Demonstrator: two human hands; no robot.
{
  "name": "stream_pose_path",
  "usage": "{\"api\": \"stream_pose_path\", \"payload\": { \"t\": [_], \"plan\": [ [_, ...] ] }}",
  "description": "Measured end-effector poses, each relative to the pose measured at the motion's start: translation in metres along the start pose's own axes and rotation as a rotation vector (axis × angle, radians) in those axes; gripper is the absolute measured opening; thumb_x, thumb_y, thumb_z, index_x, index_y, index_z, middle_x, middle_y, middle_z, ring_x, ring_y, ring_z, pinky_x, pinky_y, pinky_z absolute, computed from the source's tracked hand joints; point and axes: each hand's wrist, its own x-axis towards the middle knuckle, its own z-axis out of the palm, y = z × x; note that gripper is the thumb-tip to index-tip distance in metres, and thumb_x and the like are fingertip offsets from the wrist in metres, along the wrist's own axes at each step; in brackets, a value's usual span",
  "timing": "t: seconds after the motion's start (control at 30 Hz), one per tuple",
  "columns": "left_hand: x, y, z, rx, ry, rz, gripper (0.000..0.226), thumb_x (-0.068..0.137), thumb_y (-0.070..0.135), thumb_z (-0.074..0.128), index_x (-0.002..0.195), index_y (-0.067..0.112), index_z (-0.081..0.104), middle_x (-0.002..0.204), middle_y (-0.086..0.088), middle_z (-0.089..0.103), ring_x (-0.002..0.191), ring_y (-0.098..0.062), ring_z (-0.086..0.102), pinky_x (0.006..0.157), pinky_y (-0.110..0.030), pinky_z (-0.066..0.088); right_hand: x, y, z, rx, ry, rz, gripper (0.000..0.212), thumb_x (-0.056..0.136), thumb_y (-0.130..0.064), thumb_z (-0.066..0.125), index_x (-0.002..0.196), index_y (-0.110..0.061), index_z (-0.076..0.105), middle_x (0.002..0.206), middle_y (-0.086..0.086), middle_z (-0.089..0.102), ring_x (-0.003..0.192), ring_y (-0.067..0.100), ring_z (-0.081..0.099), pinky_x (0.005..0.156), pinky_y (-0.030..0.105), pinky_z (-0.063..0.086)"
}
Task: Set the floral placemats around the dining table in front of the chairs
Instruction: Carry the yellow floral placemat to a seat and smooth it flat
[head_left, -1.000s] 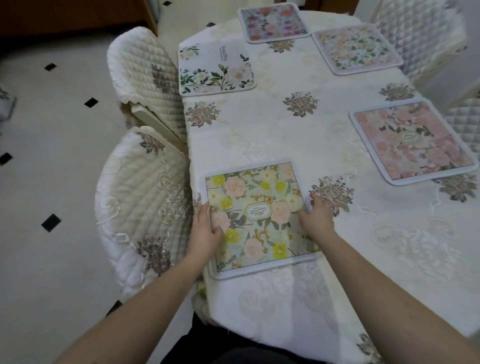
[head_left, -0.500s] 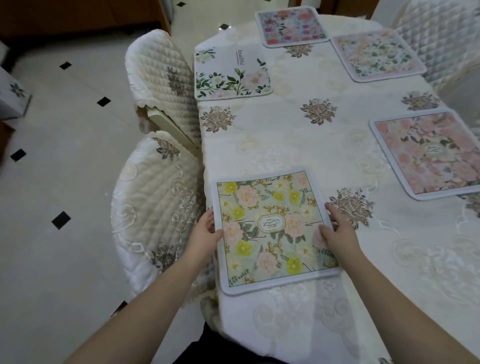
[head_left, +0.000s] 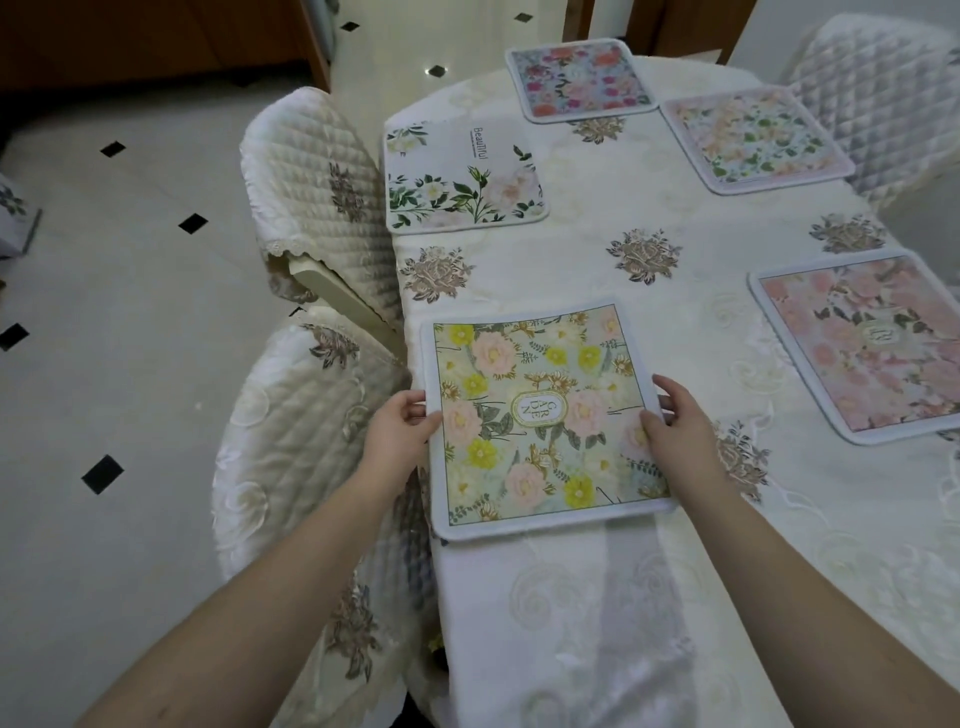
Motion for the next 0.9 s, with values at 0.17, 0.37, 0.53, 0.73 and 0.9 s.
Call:
{"api": "stream_pose_path", "payload": {
  "t": [0.17,0.37,0.53,0.73,0.9],
  "plan": [
    [0.020,0.005,0.008,0.123,-0.008,-0.030,0.030,0.091,0.013,0.069,0.119,0.013,0.059,0.101,-0.003,0.066,0.087,-0.019,0.065,0.073,-0.032,0.058,0.028,-0.004,0.007,-0.108,-0.027,-0.011,0.045,0.097,-0.008,0.051,0.139,-0.024,0.048,0.118,0.001,0.058,0.082,0.008,0.057,0.059,0.026,0.045],
    [0.023,-0.004,0.015,0.252,0.018,-0.011,0.049,0.089,0.014,0.070,0.134,0.009,0.052,0.103,0.000,0.064,0.089,-0.018,0.062,0.086,-0.036,0.054,0.042,0.005,0.013,-0.276,-0.085,0.021,0.050,0.099,-0.006,0.048,0.147,-0.018,0.040,0.136,0.012,0.047,0.106,0.028,0.054,0.078,0.031,0.042],
    [0.019,-0.007,0.019,0.334,0.005,0.083,0.051,0.091,0.012,0.067,0.139,0.009,0.049,0.103,0.004,0.064,0.089,-0.013,0.062,0.078,-0.026,0.049,0.044,0.015,0.018,-0.379,-0.092,-0.019,0.052,0.100,-0.010,0.047,0.151,-0.014,0.034,0.141,0.017,0.041,0.119,0.033,0.051,0.088,0.028,0.037],
    [0.015,-0.006,0.021,0.388,0.025,0.151,0.041,0.092,0.010,0.062,0.132,0.011,0.055,0.102,0.003,0.060,0.090,-0.015,0.062,0.073,-0.023,0.050,0.042,0.016,0.020,-0.447,-0.063,-0.070,0.050,0.098,-0.009,0.050,0.147,-0.007,0.040,0.138,0.020,0.044,0.121,0.035,0.049,0.094,0.032,0.038],
    [0.000,-0.012,0.038,0.587,0.196,0.342,0.062,0.096,0.017,0.053,0.152,0.005,0.029,0.147,-0.015,0.041,0.136,-0.029,0.035,0.114,-0.043,0.027,0.030,0.020,0.028,-0.562,0.130,-0.184,0.047,0.092,-0.015,0.054,0.138,-0.005,0.049,0.131,0.020,0.055,0.115,0.038,0.051,0.096,0.044,0.040]
  ]
}}
